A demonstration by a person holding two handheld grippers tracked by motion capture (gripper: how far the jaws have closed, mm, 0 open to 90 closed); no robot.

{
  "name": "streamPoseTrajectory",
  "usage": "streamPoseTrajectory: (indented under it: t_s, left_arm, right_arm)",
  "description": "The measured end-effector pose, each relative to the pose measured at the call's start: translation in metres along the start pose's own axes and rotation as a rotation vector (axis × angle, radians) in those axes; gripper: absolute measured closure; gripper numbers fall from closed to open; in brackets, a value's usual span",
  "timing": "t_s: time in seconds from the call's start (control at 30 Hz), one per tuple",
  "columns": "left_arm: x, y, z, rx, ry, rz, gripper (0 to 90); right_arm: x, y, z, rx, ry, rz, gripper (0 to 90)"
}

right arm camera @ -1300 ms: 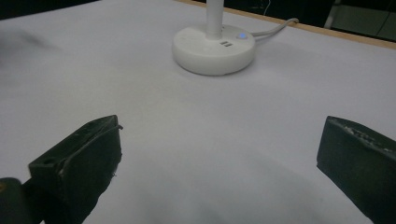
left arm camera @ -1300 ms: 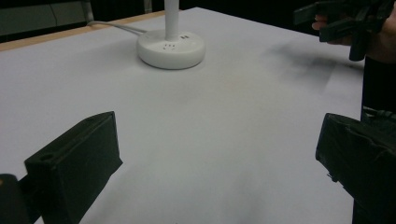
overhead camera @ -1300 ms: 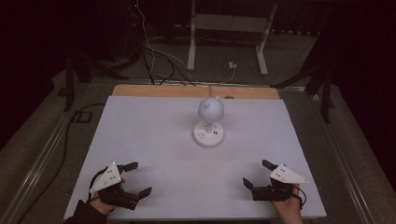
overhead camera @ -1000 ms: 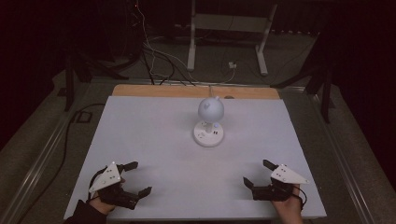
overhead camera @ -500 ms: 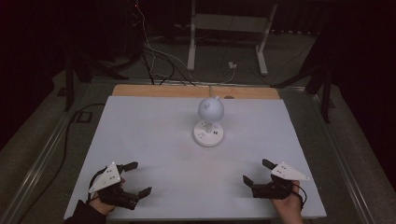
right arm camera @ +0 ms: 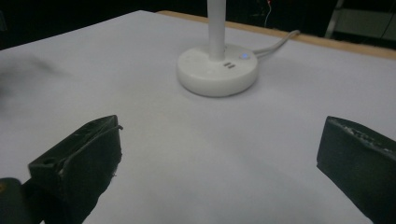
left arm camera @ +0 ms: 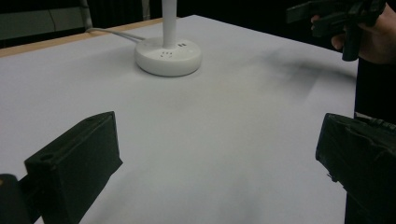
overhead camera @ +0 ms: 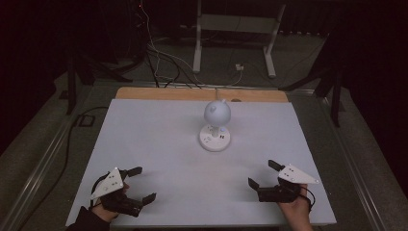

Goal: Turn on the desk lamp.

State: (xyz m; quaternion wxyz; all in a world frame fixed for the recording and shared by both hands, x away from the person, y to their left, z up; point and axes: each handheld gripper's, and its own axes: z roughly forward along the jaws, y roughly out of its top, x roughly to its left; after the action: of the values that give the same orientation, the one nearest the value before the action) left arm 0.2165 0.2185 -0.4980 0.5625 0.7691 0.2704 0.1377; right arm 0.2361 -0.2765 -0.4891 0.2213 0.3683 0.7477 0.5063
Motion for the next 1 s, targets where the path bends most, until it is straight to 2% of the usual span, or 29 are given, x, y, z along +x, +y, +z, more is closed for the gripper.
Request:
streamPoseTrajectory:
  t_s: [0.27,0.63,1.0]
  left_arm:
    - [0.001,0.000,-0.001,-0.013,-0.011,-0.009,0.4]
    - [0.000,0.000,0.000,-0.005,-0.011,-0.010,0.4]
    - [0.000,0.000,0.000,0.002,-0.015,-0.008,0.4]
  right_arm:
    - [-0.002,0.008,0.003,-0.007,-0.001,-0.015,0.0]
    - [-0.005,0.024,0.009,0.000,0.047,0.001,0.0]
    - [-0.007,0.037,0.014,-0.010,0.060,-0.002,0.0]
